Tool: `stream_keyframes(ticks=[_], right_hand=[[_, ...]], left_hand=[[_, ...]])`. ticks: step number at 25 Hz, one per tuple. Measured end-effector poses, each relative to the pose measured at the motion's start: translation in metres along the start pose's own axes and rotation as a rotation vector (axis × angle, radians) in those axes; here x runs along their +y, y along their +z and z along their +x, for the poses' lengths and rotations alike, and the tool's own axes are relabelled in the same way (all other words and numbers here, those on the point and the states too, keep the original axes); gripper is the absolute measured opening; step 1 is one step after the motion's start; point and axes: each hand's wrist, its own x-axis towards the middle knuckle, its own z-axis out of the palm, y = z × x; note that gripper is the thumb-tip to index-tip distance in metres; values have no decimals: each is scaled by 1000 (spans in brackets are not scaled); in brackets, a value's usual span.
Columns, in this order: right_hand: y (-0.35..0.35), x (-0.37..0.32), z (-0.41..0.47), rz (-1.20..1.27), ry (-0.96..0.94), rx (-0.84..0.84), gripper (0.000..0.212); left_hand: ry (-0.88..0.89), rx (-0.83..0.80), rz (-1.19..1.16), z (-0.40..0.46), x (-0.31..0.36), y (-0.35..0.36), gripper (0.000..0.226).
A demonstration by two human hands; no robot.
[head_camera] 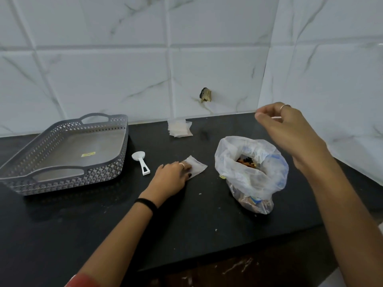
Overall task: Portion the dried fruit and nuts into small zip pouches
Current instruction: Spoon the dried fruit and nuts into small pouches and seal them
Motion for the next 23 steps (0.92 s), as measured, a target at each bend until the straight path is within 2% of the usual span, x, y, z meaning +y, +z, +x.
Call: stream_keyframes(ticks=[2, 6, 7, 9, 11, 13, 14, 16, 19, 21, 23], right_hand=[[6, -10, -18, 13, -63, 9, 17], [28, -20, -64, 173, -137, -66, 13], [41, -19, -75, 205, -142, -119, 12], [76, -11, -87, 144, -160, -248, 13], [116, 6, -83, -17, -159, -280, 15], [143, 24, -70, -120, -116, -236, 17], [151, 32, -64, -134, -104, -221, 18], [157, 45, -58, -131, -107, -222, 17], [156, 51, -59, -98, -143, -232, 18], [155, 50, -61, -74, -192, -256, 22], [155, 49, -64, -75, -273, -315, 29]], left_hand=[[61, -37, -54, -13, -18, -7, 38], [165, -232, -170, -45, -45, -32, 49], [169, -214, -210, -50, -48, -35, 54], [152, -39, -247, -56, -47, -33, 52], [106, 193, -240, -57, -37, -29, 37], [95, 334, -242, -57, -22, -24, 15], [79, 341, -244, -56, -14, -22, 16], [11, 237, -206, -55, -6, -17, 35], [-26, 130, -65, -53, -5, -12, 27], [-39, 139, -125, -52, -9, -13, 20], [-59, 135, -306, -51, -15, -16, 20]])
